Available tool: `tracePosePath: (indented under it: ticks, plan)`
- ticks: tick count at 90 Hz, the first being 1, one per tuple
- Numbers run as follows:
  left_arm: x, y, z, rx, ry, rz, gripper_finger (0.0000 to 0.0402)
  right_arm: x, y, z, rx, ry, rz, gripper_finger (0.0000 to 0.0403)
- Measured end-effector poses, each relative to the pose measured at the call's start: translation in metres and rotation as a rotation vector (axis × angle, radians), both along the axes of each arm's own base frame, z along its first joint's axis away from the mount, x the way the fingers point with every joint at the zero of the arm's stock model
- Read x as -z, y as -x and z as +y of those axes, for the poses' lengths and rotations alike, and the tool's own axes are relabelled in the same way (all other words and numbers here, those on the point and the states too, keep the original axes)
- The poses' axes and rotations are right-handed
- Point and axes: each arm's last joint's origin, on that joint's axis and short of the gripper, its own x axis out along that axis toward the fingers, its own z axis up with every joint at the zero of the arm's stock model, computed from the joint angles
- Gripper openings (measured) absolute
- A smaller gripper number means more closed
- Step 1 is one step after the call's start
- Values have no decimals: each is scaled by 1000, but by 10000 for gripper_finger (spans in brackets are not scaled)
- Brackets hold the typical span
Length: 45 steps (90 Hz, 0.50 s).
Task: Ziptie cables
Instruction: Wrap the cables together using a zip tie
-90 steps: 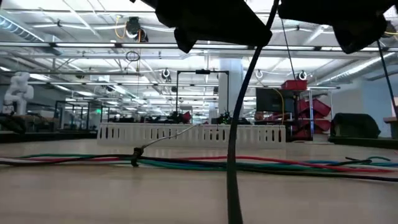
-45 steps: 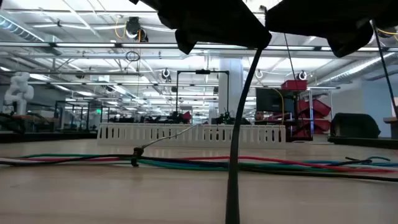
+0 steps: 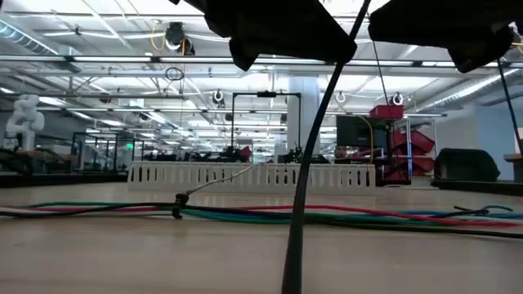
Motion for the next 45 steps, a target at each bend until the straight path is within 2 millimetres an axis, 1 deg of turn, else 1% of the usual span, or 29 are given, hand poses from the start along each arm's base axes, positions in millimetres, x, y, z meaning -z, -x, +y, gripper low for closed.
tracePosePath:
  ticks: [20,32,38,45]
  plan:
    - [1,0,0,-1,-3,4,0,1,-13,-12,-26,1,36,59]
    - [1,1,0,-3,-7,10,0,0,-17,-15,-43,16,40,57]
    - [1,1,0,-3,-6,10,0,0,-16,-14,-46,22,38,45]
    - [1,0,1,-5,-6,9,0,0,-16,-14,-49,34,42,17]
